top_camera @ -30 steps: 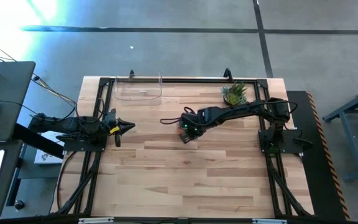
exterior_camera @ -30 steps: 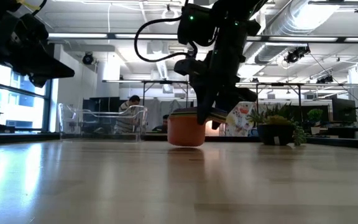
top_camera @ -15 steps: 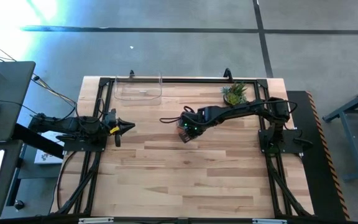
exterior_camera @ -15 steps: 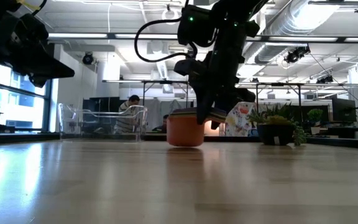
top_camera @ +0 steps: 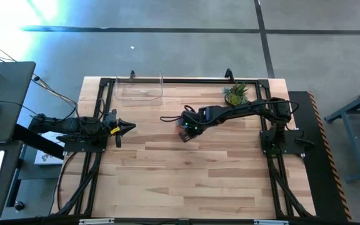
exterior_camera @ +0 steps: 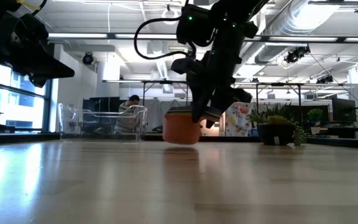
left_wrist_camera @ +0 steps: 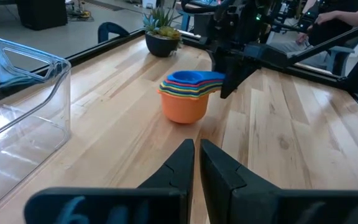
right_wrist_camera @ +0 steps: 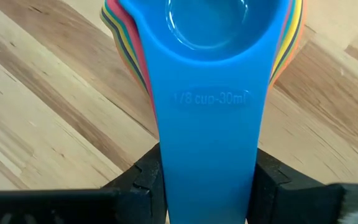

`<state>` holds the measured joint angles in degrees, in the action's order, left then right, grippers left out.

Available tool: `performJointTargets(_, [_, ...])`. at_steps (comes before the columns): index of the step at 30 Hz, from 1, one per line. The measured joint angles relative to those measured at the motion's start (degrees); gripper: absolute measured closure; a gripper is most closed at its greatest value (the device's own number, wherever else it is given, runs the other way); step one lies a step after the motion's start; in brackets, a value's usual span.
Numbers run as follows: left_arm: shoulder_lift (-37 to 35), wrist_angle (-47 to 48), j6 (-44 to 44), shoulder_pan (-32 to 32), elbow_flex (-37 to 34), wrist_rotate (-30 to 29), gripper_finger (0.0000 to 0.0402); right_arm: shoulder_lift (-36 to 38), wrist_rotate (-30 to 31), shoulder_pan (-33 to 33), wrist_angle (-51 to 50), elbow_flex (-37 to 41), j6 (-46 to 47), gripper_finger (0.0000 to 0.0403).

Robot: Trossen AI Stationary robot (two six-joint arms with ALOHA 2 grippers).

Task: Nest measuring cups in basket
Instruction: Put the stacked colored measuring cups into the transparent bin

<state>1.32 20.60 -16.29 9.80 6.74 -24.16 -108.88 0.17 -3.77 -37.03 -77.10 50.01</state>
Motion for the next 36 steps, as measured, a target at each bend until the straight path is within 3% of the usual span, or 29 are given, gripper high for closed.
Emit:
performJointTargets(12, [0.0,0.0,0.0,0.0,0.0,0.0,0.0385,0.0,0.9,-0.4,0.8,-2.3,-2.7,0.0274])
performJointTargets(36, [0.0,0.0,0.0,0.0,0.0,0.0,0.0385,0.0,3.3,-5.3,-7.1,-13.1,-18.2,0.0274])
